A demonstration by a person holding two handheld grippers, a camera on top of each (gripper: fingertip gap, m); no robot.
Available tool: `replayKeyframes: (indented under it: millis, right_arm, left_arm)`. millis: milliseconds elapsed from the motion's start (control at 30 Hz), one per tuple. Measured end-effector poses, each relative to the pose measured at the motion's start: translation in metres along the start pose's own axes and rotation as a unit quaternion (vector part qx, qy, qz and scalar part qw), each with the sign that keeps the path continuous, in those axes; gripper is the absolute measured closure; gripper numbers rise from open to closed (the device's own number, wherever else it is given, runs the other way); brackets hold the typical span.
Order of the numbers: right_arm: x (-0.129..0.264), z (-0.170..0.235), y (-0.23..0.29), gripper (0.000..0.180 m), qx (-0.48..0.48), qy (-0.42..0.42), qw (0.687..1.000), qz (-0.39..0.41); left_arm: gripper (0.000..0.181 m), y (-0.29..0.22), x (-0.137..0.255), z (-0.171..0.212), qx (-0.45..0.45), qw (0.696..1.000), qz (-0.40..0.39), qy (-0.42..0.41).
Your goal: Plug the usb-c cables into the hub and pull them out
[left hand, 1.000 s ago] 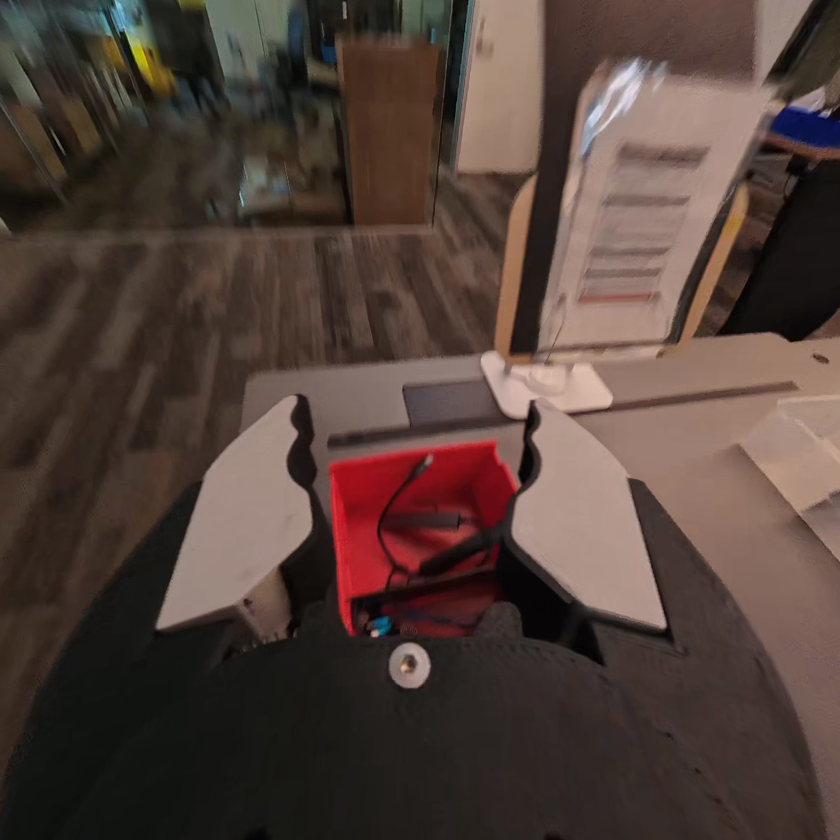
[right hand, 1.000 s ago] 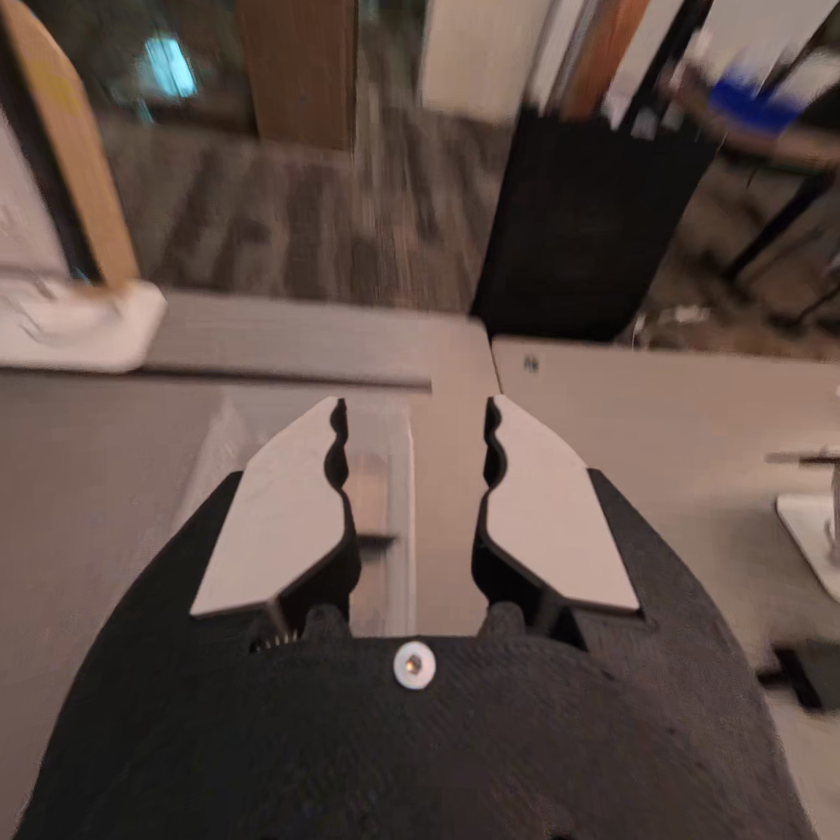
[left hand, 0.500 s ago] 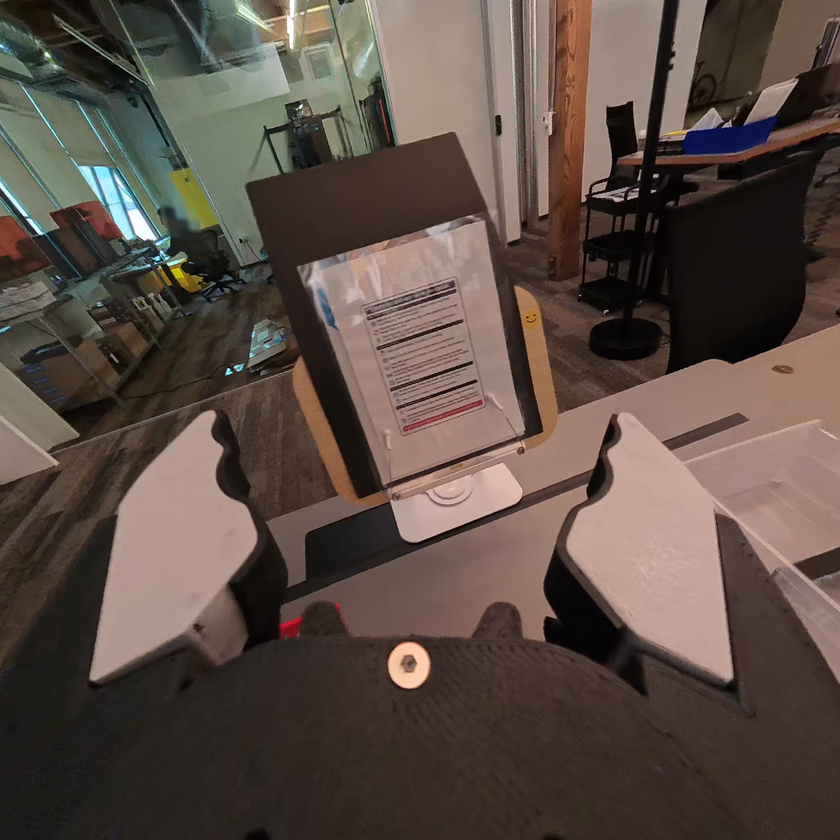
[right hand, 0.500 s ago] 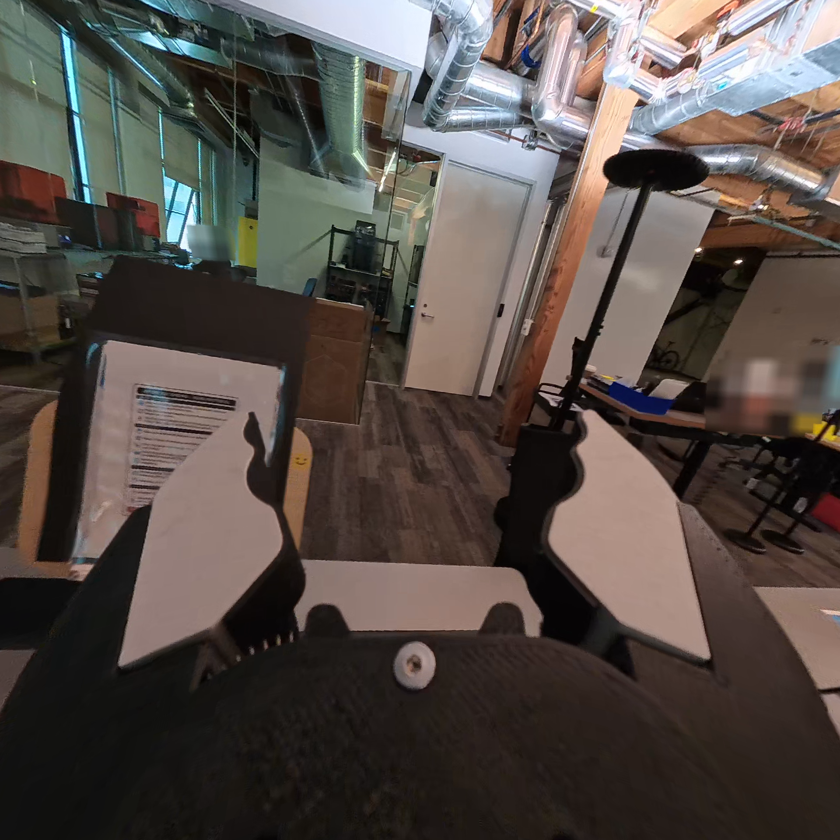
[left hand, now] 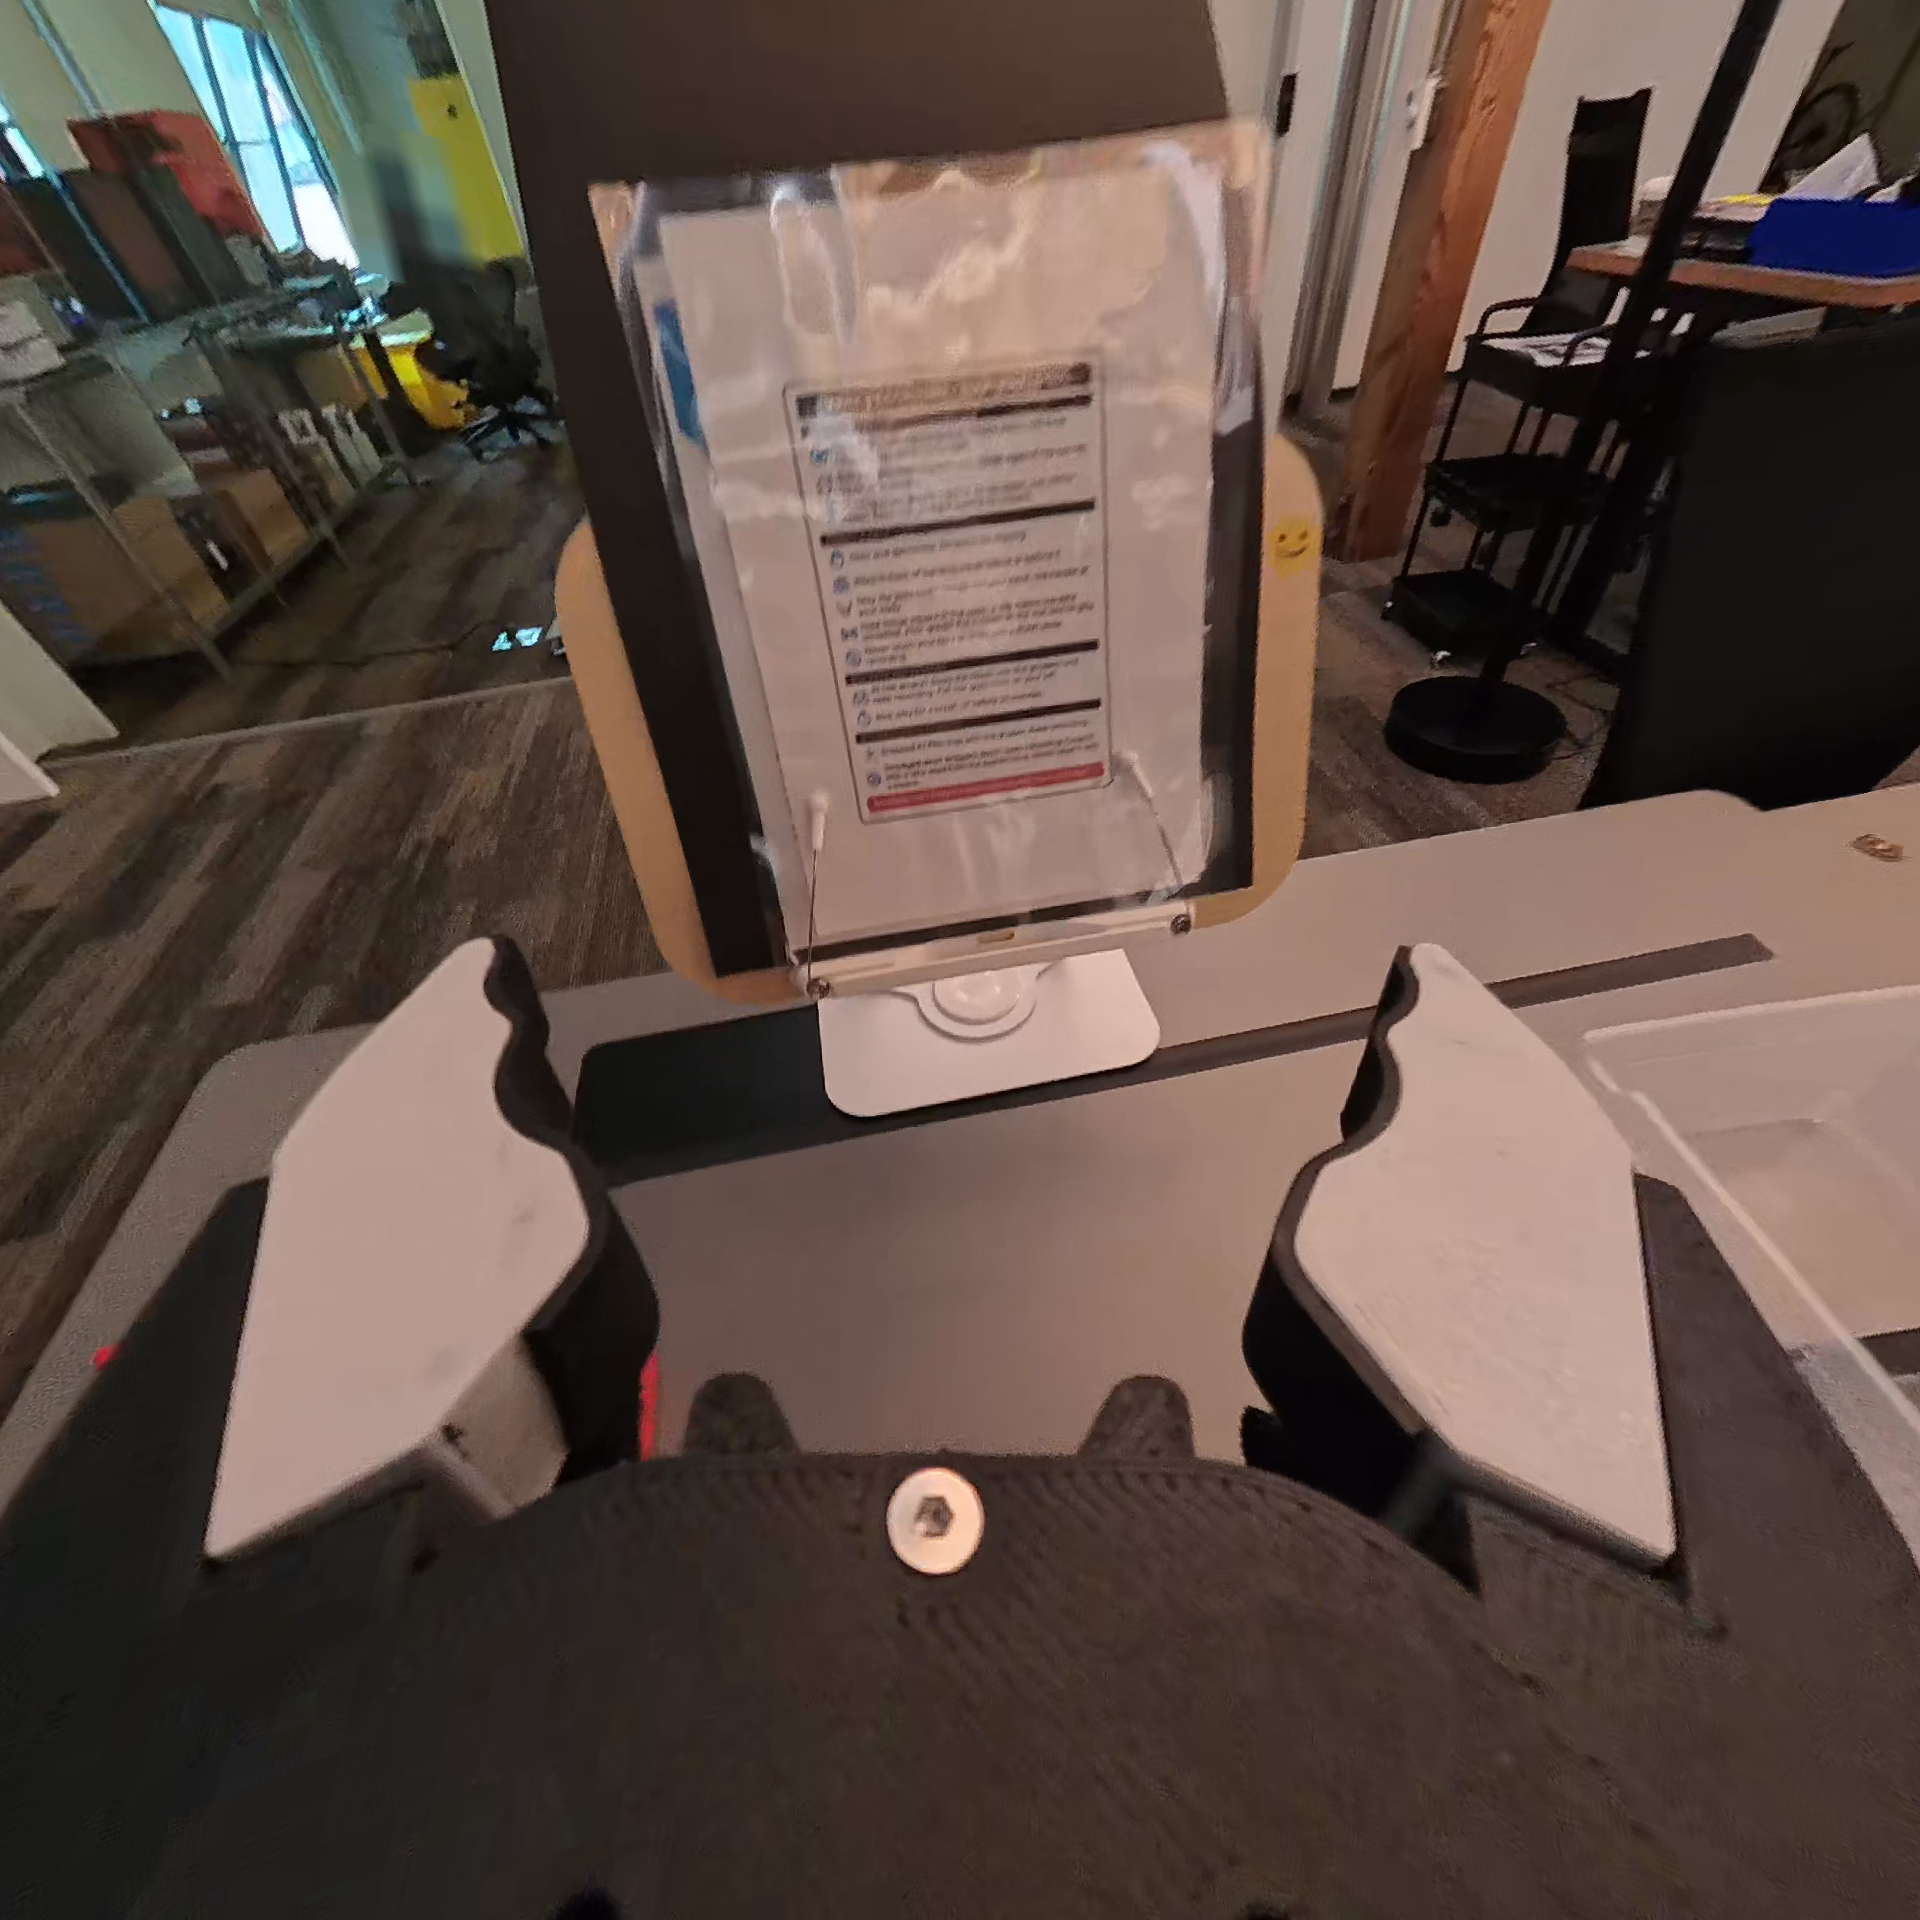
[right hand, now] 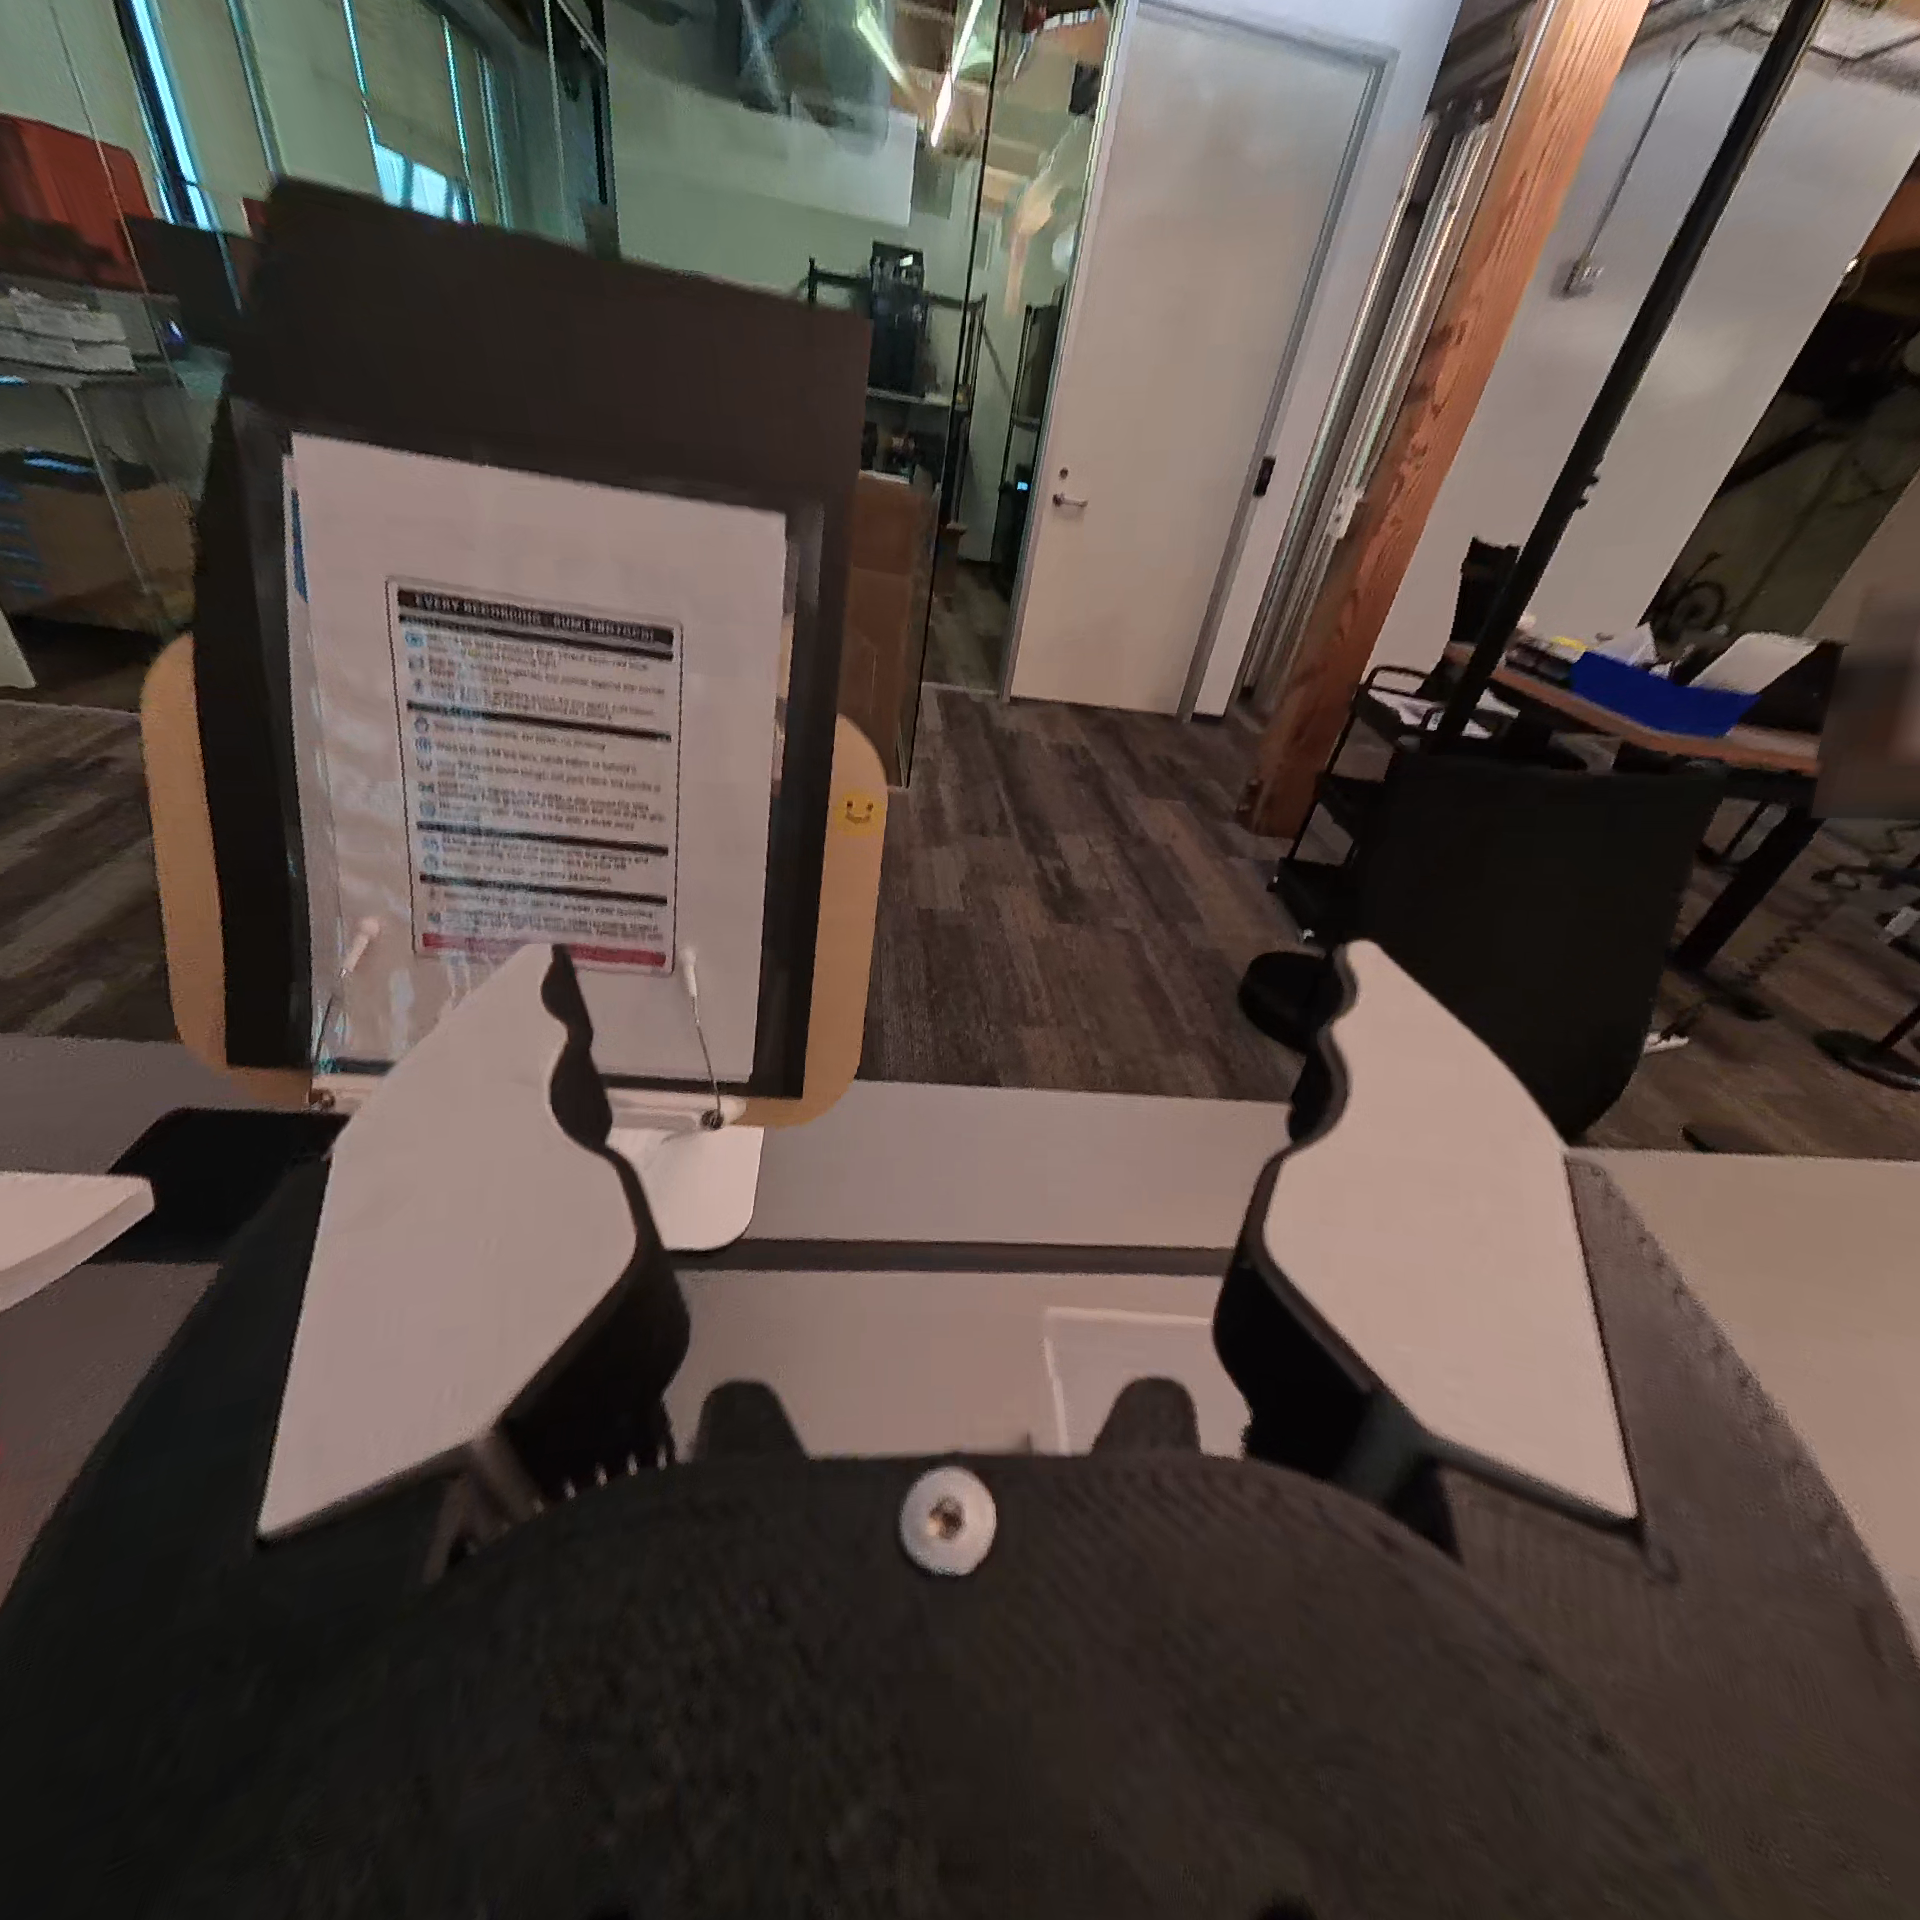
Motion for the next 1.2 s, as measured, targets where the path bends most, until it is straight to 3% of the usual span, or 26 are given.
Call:
replayKeyframes:
  millis: [367,700,900,1200]
  right_arm:
    - [-0.022,0.115,0.032,0.05,-0.016,0.118,0.993,-0.009]
    - [-0.019,0.232,0.063,0.05,-0.013,0.228,0.973,-0.02]
    - [-0.012,0.292,0.082,0.05,-0.007,0.282,0.959,-0.032]
    - [-0.004,0.344,0.095,0.049,-0.01,0.34,0.939,-0.048]
  left_arm:
    - [0.036,0.017,-0.041,0.117,0.042,0.993,-0.043,0.101]
    - [0.035,0.003,-0.05,0.219,0.079,0.979,-0.05,0.184]
    - [0.036,-0.005,-0.052,0.26,0.081,0.971,-0.052,0.217]
    - [0.035,0.002,-0.051,0.304,0.095,0.96,-0.072,0.255]
Point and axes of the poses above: each gripper's, where its closed fingertips meet, x back along the fingers, z out of its underside, y = z × x across the jaws, the point moved 2 cm from there along x, back along the fingers, and after that the axes turned 9 degrees about z, right-handed, at the moved point
